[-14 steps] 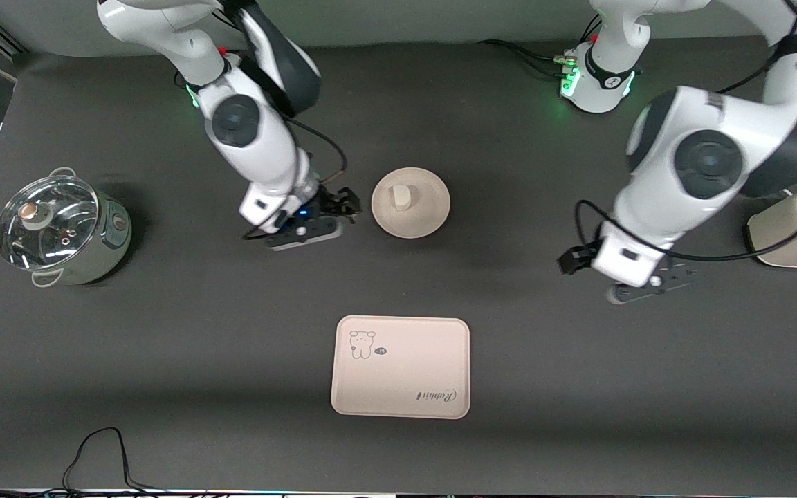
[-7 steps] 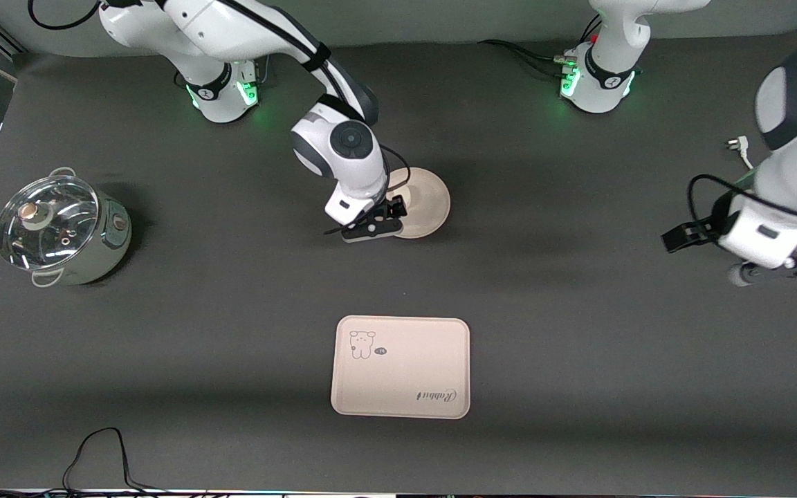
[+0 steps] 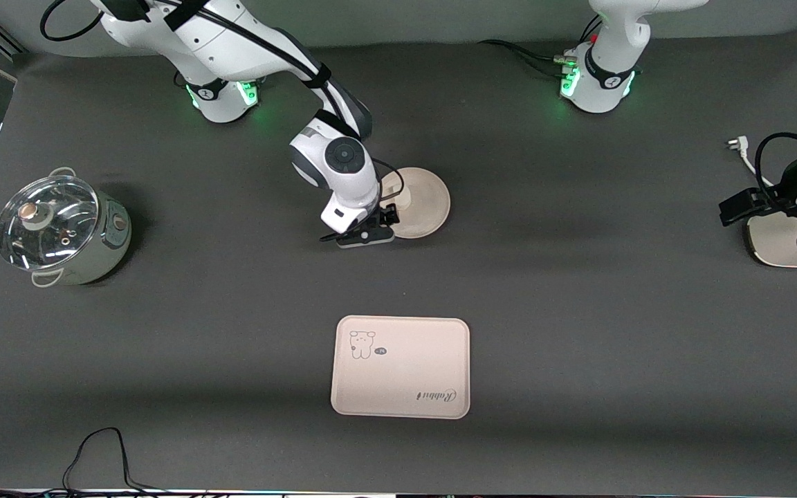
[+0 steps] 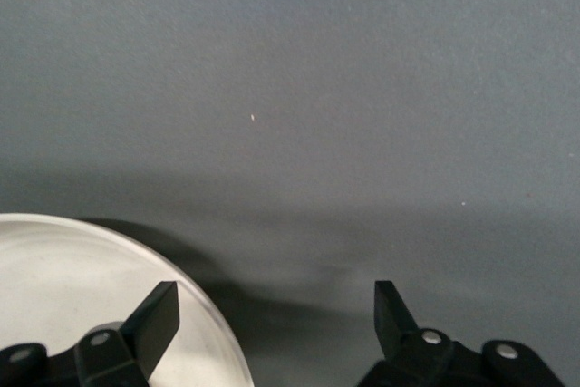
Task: Place bun in plate and plate on tray
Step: 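Grasp the plate rim with the right gripper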
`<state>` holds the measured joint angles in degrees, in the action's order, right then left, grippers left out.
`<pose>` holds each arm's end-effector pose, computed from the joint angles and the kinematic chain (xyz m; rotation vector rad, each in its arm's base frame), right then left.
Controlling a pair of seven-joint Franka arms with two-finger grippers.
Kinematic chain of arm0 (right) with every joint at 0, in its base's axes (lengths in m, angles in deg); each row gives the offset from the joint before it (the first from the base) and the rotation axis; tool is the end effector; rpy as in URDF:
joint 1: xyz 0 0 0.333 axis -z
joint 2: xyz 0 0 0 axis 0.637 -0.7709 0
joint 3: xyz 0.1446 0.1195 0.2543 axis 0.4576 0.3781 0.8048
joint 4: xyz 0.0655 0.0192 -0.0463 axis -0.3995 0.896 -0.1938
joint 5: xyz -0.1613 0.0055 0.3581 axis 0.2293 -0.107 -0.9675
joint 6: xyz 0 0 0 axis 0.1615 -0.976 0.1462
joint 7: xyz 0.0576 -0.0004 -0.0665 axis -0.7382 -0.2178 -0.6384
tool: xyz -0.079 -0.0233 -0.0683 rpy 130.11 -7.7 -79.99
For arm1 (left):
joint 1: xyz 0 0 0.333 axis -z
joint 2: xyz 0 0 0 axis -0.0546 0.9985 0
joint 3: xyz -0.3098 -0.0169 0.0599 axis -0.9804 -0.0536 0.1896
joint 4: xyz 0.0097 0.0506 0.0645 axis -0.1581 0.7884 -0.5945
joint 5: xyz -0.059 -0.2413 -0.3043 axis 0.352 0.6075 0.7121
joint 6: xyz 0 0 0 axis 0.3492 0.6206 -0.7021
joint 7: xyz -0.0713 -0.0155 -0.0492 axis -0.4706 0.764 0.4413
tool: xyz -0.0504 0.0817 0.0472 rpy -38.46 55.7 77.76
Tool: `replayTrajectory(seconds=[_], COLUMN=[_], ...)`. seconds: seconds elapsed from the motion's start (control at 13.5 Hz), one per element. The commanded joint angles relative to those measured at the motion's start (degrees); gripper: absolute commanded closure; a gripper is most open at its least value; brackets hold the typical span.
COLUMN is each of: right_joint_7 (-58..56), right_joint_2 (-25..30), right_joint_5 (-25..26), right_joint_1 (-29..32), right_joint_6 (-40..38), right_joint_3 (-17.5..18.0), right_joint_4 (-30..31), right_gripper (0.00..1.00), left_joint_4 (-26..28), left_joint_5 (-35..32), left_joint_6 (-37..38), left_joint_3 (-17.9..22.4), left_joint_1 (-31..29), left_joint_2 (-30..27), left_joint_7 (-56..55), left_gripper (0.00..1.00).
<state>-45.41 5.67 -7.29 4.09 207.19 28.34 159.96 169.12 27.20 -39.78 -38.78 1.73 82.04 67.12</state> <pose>0.4269 0.4237 0.1844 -3.1346 -0.1625 0.0172 0.5695 0.0072 0.5726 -3.0541 -0.1846 0.1027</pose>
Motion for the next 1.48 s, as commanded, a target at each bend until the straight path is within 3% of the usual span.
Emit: replayTrajectory(seconds=[0.0, 0.15, 0.22, 0.3, 0.37, 0.44, 0.52, 1.26, 1.4], right_joint_7=[2.48, 3.27, 3.18, 2.92, 2.75, 2.92, 3.18, 2.74, 2.74], right_joint_2=[1.03, 0.86, 0.86, 0.77, 0.34, 0.16, 0.33, 0.51, 0.33], right_joint_5=[1.23, 1.22, 1.31, 1.31, 1.31, 1.31, 1.31, -1.06, -1.15], right_joint_1=[-0.12, -0.38, -0.82, -0.82, -0.91, -0.91, -0.91, -0.47, -0.38], right_joint_6=[0.75, 0.83, 1.01, 1.27, 1.36, 1.36, 1.27, -3.47, -4.43], right_joint_3=[0.12, 0.30, 0.21, 0.21, 0.30, 0.30, 0.30, 0.21, 0.12], right_joint_4=[1.10, 1.10, 1.10, 1.10, 0.93, 0.66, 0.31, -5.84, -10.21], right_gripper=[0.05, 0.05, 0.12, 0.33, 0.62, 0.84, 1.00, 1.00, 1.00], left_joint_4=[-0.87, -1.22, -1.22, -1.22, -1.22, -1.31, -1.31, -1.66, -1.66], left_joint_5=[0.38, 0.21, 0.12, 0.12, 0.29, 0.29, 0.38, 0.64, 0.64], left_joint_6=[2.42, 2.52, 2.43, 2.34, 2.25, 2.17, 2.08, 1.99, 1.90], left_joint_3=[0.99, 1.78, 2.22, 2.22, 2.22, 2.22, 2.22, 1.96, 1.96], left_joint_1=[1.40, 3.07, 2.99, 2.90, 2.64, 2.81, 2.98, 2.99, 2.99], left_joint_2=[2.03, 2.82, 3.00, 3.35, 3.62, 3.79, 3.80, 5.11, 5.29], left_joint_7=[1.38, 1.46, 1.46, 1.46, 1.46, 1.46, 1.46, 1.46, 1.46], left_gripper=[0.00, 0.00, 0.00, 0.00, 0.00, 0.00, 0.00, 0.00, 0.00])
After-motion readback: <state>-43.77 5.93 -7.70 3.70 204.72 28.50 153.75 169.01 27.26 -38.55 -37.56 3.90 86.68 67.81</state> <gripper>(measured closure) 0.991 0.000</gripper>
